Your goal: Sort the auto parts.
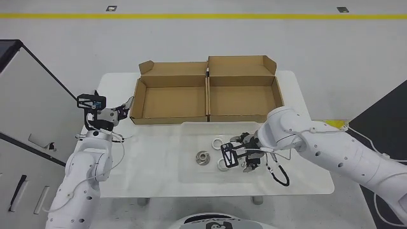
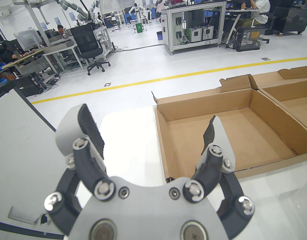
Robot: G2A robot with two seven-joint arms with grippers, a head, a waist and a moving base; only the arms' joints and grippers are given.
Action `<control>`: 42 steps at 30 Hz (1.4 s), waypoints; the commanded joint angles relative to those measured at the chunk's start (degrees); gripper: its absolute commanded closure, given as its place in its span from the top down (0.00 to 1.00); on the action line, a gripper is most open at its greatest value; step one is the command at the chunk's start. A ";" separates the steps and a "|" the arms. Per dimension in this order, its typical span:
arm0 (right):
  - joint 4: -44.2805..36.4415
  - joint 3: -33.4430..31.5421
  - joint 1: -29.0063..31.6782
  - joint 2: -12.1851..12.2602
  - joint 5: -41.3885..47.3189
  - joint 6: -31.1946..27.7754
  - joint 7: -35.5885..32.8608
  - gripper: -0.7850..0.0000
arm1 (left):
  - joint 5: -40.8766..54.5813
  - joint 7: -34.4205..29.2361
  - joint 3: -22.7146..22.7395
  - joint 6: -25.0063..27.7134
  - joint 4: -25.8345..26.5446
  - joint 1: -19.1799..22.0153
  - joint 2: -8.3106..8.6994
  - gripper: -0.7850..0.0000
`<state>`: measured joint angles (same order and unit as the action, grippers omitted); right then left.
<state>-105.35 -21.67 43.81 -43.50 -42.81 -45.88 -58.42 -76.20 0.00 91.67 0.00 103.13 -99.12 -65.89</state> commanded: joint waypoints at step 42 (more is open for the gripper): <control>4.66 11.93 -7.90 -4.32 8.64 9.94 -9.93 0.42 | 0.00 0.00 0.00 0.00 0.00 0.00 0.00 1.00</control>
<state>-100.71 -9.74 35.89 -47.77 -34.13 -36.07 -68.23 -76.20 0.00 91.67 0.00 103.13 -99.12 -65.89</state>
